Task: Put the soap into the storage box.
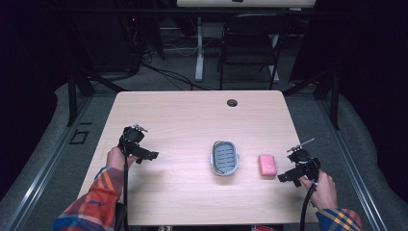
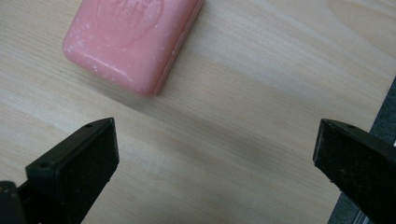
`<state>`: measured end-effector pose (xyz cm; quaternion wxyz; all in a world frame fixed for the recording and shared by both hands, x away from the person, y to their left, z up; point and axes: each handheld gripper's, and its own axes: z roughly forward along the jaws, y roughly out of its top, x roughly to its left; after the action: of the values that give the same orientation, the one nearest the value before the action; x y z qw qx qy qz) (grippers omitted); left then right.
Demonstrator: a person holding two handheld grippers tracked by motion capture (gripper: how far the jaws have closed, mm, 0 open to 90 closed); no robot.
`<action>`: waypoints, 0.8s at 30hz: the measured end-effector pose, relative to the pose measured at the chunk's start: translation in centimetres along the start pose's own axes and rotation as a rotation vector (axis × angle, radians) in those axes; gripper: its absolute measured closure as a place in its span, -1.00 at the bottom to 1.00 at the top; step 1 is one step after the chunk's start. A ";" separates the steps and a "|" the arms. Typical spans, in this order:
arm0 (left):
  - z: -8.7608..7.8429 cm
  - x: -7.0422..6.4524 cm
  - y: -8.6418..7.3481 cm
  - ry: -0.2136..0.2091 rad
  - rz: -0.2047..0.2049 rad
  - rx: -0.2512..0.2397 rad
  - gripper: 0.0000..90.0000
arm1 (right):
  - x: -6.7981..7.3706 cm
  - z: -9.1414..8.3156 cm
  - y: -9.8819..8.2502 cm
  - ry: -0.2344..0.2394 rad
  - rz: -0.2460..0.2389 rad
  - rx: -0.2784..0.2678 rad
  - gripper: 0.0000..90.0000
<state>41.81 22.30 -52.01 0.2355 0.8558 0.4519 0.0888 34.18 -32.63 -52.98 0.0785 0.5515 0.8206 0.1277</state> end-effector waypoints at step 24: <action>0.4 0.2 0.4 -0.017 -0.036 -0.007 -1.00 | 0.6 -0.5 1.3 0.076 0.042 -0.013 -1.00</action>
<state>42.33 22.17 -52.20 0.2440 0.8474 0.4650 0.0788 34.93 -31.64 -52.15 0.0481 0.5626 0.8106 0.1554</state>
